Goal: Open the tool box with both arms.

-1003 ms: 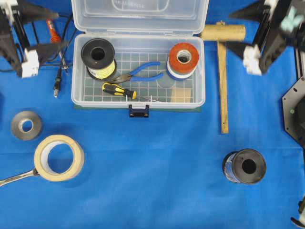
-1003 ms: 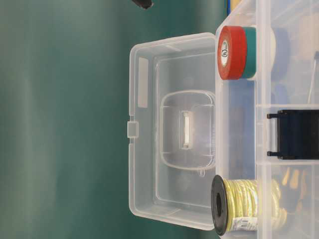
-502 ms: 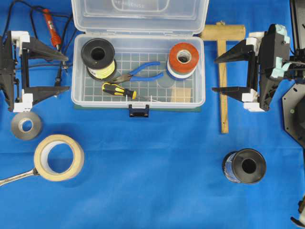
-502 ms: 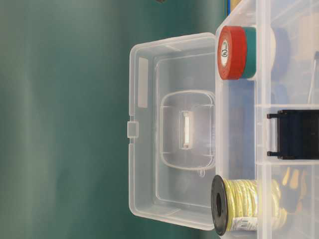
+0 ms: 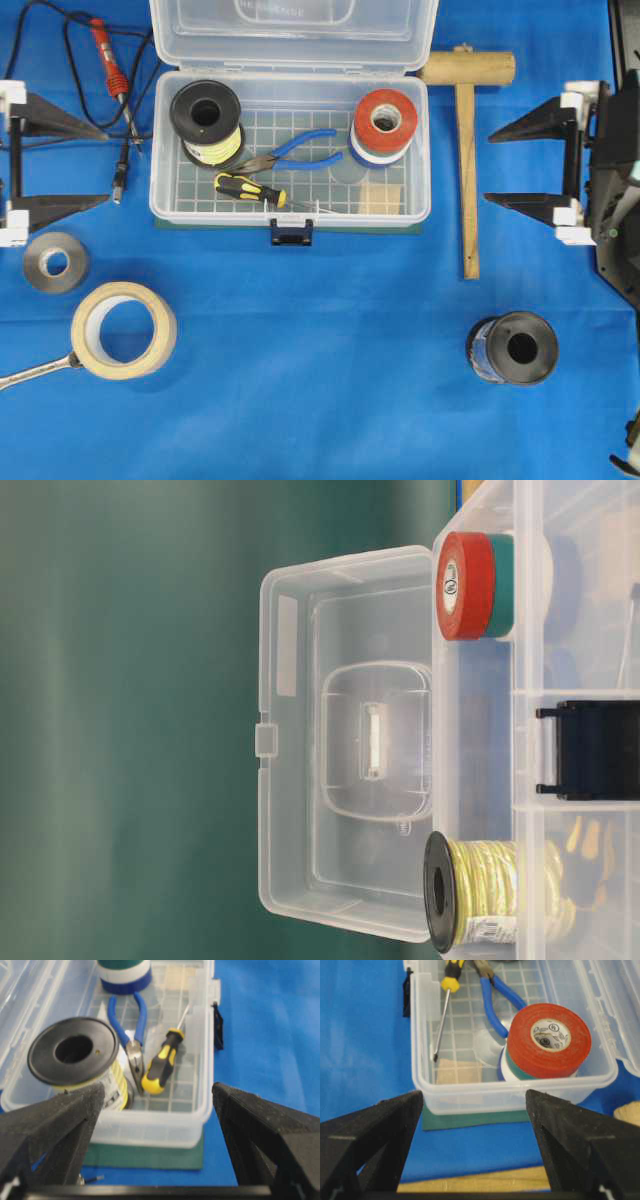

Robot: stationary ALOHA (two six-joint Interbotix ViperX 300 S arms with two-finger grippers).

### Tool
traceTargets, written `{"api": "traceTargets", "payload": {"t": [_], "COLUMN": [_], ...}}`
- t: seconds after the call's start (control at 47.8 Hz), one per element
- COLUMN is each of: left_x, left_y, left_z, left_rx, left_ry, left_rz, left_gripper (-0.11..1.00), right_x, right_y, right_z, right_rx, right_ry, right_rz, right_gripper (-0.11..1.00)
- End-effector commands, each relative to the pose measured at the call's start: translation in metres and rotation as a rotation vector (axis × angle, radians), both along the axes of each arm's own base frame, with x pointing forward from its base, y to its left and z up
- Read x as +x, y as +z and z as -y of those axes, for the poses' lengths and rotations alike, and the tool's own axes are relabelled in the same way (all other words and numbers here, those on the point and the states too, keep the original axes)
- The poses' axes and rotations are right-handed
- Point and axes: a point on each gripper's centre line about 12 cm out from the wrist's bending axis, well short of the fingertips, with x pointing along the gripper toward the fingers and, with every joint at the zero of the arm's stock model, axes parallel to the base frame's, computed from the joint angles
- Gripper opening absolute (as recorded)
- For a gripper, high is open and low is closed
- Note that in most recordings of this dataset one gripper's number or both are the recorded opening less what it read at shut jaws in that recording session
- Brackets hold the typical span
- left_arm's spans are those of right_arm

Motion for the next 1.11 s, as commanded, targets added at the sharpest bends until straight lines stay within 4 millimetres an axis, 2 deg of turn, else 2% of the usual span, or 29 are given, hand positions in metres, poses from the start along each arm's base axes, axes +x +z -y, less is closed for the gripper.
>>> {"api": "traceTargets", "payload": {"t": [0.0, 0.188, 0.523, 0.69, 1.087], "left_x": [-0.003, -0.014, -0.017, -0.021, -0.022], "left_y": [0.001, -0.014, -0.017, -0.023, -0.024], "left_z": [0.001, 0.005, 0.012, 0.012, 0.012], "left_rx": [0.005, -0.010, -0.009, -0.021, -0.028], "left_ry": [-0.006, -0.014, -0.052, -0.046, -0.043], "left_rz": [0.018, 0.012, 0.044, 0.064, 0.082], "left_gripper": [0.85, 0.85, 0.85, 0.85, 0.85], "right_x": [-0.004, -0.012, -0.015, -0.016, -0.016], "right_y": [-0.001, -0.013, -0.033, -0.037, -0.037], "right_z": [-0.001, -0.003, -0.004, -0.006, -0.006], "right_rx": [0.009, 0.041, 0.062, 0.064, 0.064], "right_ry": [-0.005, -0.021, -0.031, -0.026, -0.024], "right_rz": [0.048, 0.093, 0.111, 0.102, 0.103], "right_gripper": [0.83, 0.83, 0.83, 0.83, 0.83]}}
